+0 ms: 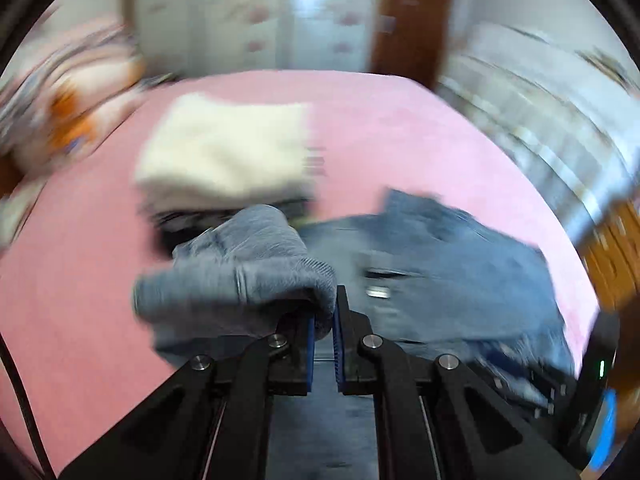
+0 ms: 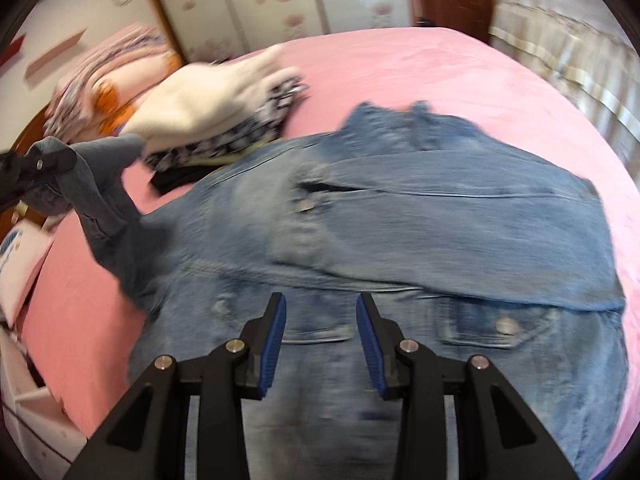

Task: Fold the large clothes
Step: 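Grasp the other denim sleeve cuff with the left tool and lift it, then fold the held sleeve across the jacket body toward the right tool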

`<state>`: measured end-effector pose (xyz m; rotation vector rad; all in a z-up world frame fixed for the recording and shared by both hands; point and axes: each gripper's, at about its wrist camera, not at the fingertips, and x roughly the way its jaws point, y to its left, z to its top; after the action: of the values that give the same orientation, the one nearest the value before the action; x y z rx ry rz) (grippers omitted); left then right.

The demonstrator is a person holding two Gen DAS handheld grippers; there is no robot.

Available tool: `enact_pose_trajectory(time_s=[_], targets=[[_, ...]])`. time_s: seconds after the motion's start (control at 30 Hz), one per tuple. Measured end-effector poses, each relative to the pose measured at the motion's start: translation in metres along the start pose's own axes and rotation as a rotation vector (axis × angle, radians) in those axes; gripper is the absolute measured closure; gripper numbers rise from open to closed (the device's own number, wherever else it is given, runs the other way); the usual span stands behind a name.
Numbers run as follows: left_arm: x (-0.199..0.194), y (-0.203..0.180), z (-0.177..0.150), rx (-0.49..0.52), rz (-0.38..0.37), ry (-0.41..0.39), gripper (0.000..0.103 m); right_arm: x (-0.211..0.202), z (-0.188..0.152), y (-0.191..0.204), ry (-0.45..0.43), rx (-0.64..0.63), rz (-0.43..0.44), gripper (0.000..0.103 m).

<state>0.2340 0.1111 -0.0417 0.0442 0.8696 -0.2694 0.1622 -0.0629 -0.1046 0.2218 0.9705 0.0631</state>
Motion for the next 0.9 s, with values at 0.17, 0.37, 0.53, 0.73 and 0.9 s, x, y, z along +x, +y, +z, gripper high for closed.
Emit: enact_pose_trajectory(time_s=[0.17, 0.37, 0.53, 0.73, 0.9], targets=[[0.035, -0.081, -0.026, 0.172, -0.137, 0.085, 0.094, -0.003, -0.001, -0.057, 0.004, 0.101, -0.071, 0.067], [0.038, -0.098, -0.066, 0.228, -0.152, 0.119, 0.045, 0.003, -0.01, -0.087, 0.037, 0.142, -0.087, 0.066], [0.016, -0.08, -0.089, 0.189, -0.156, 0.099, 0.029, 0.011, -0.011, -0.08, 0.056, 0.143, -0.041, 0.067], [-0.013, -0.022, -0.118, 0.04, -0.073, 0.092, 0.029, 0.014, -0.005, -0.065, 0.058, 0.143, 0.061, 0.067], [-0.016, 0.037, -0.145, -0.13, 0.005, 0.16, 0.029, 0.019, -0.003, -0.077, 0.085, 0.228, 0.134, 0.061]])
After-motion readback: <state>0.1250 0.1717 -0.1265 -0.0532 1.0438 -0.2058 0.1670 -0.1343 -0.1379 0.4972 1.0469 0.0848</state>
